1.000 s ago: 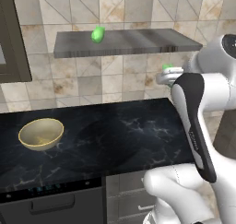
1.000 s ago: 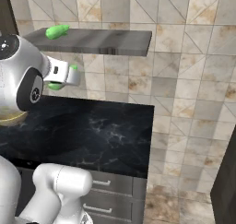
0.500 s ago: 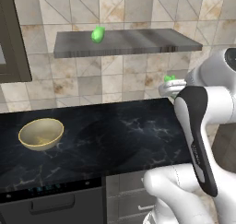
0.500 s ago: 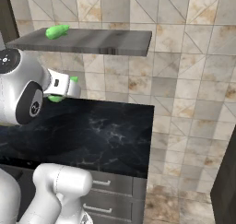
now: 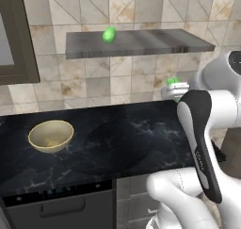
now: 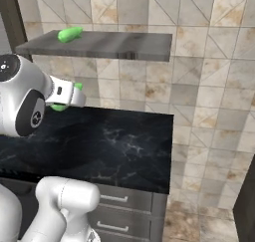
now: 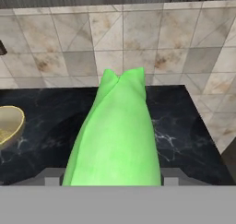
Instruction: Pick the corns from the cabinet and place them in one bowl. Pick the avocado from the sink and place it in the other bowl.
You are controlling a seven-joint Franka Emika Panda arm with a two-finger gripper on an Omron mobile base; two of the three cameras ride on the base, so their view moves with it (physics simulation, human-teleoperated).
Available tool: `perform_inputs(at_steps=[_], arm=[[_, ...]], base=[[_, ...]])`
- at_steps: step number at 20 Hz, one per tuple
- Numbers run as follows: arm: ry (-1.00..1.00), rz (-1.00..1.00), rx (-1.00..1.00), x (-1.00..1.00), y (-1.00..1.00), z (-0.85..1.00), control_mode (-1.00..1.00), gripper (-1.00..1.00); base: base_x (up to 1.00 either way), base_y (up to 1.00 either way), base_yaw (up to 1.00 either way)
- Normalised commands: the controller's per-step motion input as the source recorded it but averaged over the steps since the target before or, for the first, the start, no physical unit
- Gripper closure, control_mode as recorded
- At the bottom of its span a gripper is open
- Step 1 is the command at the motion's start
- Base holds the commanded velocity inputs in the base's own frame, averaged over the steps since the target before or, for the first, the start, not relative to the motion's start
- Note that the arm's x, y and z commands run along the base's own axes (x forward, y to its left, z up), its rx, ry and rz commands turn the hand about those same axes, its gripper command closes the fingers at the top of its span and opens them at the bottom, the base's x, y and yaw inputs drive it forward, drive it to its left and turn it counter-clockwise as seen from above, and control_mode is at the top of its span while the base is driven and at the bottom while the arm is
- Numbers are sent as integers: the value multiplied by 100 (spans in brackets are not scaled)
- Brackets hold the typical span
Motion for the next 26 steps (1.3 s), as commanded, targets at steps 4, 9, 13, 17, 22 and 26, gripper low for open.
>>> perform_inputs(at_steps=[4,9,13,17,22,26], arm=[[0,0,0,0,0,0,100,100],[0,0,0,0,0,0,100,100],[0,0,0,0,0,0,100,100],[0,0,0,0,0,0,100,100],[0,0,0,0,0,0,100,100],[0,0,0,0,0,0,100,100]], base=[[0,54,0],[0,55,0],[0,56,0],[3,55,0],[4,53,0],[5,52,0]])
